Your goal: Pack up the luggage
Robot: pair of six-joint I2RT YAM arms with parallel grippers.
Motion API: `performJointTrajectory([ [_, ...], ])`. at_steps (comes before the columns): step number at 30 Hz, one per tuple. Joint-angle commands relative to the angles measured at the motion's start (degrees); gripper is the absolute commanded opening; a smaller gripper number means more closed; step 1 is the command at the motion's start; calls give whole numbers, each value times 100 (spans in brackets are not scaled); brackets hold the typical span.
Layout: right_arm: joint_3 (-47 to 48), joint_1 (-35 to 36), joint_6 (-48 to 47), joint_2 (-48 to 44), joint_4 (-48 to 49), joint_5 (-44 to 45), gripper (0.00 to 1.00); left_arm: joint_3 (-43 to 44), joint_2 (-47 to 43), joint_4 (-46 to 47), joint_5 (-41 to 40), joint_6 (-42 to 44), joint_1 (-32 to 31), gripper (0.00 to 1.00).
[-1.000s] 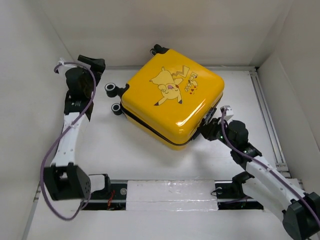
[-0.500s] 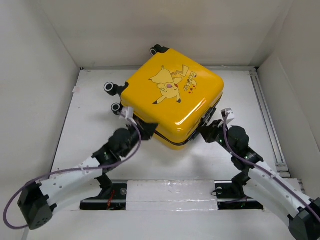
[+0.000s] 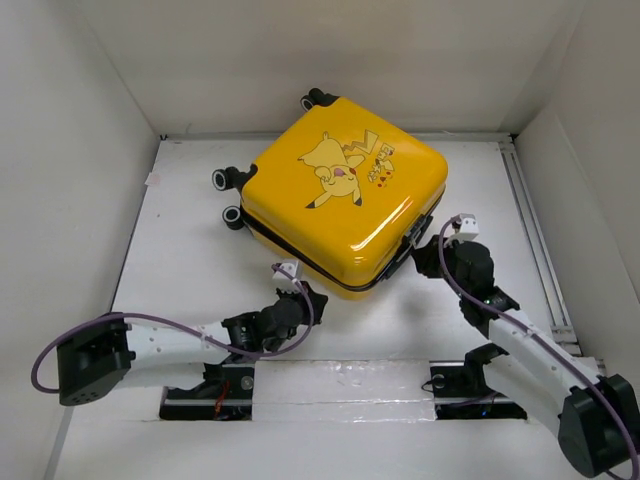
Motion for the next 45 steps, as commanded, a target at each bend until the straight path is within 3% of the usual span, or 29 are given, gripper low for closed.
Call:
performJointTrajectory([
  [1,336,-519,-620,151,1010,-1025,39,337,49,733,-187,163,-27,1],
  [9,521,-1443,-982,1153,1600,-2830,42,214,322,1068,-28,215,-27,2],
  [20,697,-1849,-1316,2015,2347,-4984,48,214,375,1068,24,215,140,2],
  [25,697,-1901,-1377,2138,2410,-5284,44,266,375,928,77,268,202,2],
  [27,636,-1901,-1282,2138,2121,-4864,39,319,375,866,77,268,202,2],
  [33,153,-1962,-797,839,1242,-3145,40,319,375,866,16,321,202,2],
  [35,38,-2024,-736,392,1240,-3079,40,319,427,866,16,321,202,2],
  [37,-15,-2024,-736,310,1389,-3278,41,319,428,918,16,321,202,2],
  [45,460,-2024,-1096,1531,1565,-4352,43,425,551,866,16,321,202,1],
])
